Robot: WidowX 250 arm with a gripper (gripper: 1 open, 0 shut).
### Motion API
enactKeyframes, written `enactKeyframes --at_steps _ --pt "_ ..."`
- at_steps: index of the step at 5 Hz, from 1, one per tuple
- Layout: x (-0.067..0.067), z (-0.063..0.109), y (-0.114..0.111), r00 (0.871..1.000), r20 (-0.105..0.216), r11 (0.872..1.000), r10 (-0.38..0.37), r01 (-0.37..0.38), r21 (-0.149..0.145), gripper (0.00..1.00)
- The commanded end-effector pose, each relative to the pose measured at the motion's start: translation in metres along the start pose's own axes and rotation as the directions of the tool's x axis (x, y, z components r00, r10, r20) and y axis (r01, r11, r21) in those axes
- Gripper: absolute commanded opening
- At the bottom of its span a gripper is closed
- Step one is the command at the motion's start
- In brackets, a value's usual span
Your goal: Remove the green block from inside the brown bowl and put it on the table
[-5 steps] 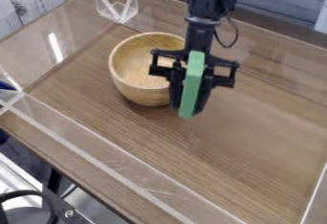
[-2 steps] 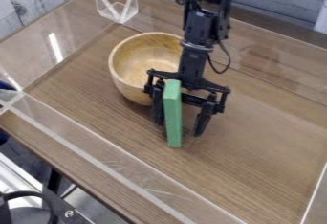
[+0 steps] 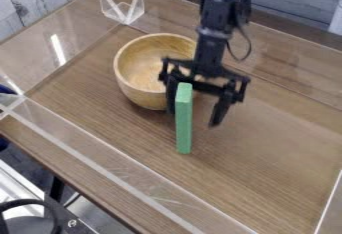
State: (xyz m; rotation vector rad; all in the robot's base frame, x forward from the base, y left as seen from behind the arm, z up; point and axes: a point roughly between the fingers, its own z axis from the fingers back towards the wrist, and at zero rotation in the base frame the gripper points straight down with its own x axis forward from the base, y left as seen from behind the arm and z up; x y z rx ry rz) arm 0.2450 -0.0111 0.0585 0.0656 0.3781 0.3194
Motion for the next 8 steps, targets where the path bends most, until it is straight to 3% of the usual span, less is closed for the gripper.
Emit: enactKeyframes --at_steps 1,3,5,8 --pt "-0.003 0.040 0.003 0.985 0.168 0.999 -0.038 0.040 -0.009 0.00" --pt "0.006 0.015 -0.003 0.970 0.235 0.993 -0.060 0.082 -0.086 0.00" --pt "0.016 0.009 0.000 0.978 0.200 0.998 -0.050 0.055 -0.021 0.00" --pt "0.040 -0.017 -0.009 0.982 0.181 0.995 -0.047 0.063 -0.083 0.00"
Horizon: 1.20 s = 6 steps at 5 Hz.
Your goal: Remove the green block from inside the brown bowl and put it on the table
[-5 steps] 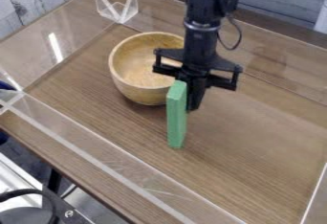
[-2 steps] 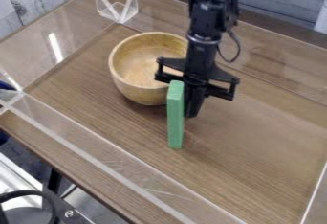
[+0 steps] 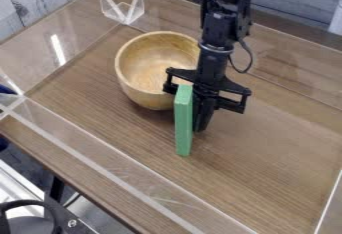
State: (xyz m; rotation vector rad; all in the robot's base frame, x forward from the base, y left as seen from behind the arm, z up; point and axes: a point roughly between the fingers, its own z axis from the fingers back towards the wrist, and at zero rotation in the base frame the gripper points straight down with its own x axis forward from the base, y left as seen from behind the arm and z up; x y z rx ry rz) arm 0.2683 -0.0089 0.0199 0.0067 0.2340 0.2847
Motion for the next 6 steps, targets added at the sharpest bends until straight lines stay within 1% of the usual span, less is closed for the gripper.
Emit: enactKeyframes --at_steps 1,2,3,4,5,6 --pt "0.009 0.009 0.006 0.998 0.046 0.999 -0.040 0.040 -0.016 0.00" --pt "0.012 0.009 0.012 0.997 0.051 0.998 -0.063 0.064 -0.018 0.00" --pt "0.018 0.011 0.009 0.997 0.046 0.997 -0.069 0.071 -0.035 0.00" --pt "0.023 0.013 0.006 0.996 0.041 0.996 -0.075 0.077 -0.052 1.00" --pt "0.021 0.014 0.004 0.995 0.051 0.995 -0.083 0.086 -0.050 0.00" --pt "0.018 0.014 0.004 0.994 0.070 0.995 -0.088 0.091 -0.051 1.00"
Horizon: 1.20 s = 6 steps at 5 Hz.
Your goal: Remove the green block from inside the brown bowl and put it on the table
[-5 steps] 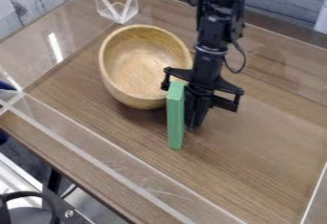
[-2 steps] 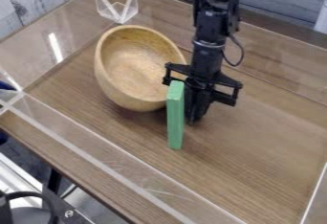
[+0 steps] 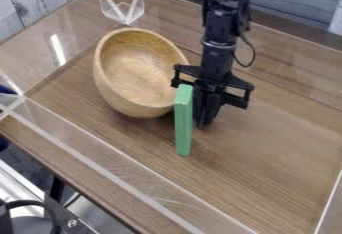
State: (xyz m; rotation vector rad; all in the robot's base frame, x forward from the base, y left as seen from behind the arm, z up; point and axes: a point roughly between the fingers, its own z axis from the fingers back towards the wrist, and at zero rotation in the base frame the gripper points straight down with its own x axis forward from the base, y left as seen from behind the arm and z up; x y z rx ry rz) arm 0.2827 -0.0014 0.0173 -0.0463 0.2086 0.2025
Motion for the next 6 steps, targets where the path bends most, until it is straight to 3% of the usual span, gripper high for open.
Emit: enactKeyframes --at_steps 1,2,3,5,6 --pt "0.005 0.016 -0.002 0.998 0.062 1.000 0.003 -0.004 0.021 0.00" --pt "0.004 0.028 -0.004 0.997 0.081 0.999 0.011 -0.015 0.045 1.00" --pt "0.001 0.040 -0.008 0.996 0.090 0.997 -0.014 0.007 0.072 1.00" --pt "-0.005 0.031 -0.015 0.993 0.115 0.996 -0.039 0.030 0.080 1.00" --pt "-0.008 0.029 -0.018 0.991 0.125 0.996 -0.053 0.043 0.082 0.00"
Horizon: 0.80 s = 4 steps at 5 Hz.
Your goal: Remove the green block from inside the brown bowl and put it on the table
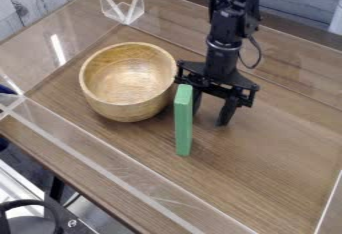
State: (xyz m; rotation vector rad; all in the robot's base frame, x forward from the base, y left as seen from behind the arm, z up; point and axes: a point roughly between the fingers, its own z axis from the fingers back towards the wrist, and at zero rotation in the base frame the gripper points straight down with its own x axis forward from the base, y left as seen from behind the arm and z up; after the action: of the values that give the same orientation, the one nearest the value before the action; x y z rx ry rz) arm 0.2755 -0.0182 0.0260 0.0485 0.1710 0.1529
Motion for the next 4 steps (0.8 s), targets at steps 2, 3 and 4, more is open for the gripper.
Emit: enactKeyframes --at_steps 2,3,4 --pt "0.006 0.028 -0.002 0.992 0.123 0.999 -0.043 0.043 -0.003 0.00" --pt "0.008 0.021 -0.007 0.995 0.096 0.999 -0.039 0.040 -0.003 0.00" --pt "0.009 0.014 -0.012 0.997 0.068 0.999 -0.036 0.036 -0.003 0.00"
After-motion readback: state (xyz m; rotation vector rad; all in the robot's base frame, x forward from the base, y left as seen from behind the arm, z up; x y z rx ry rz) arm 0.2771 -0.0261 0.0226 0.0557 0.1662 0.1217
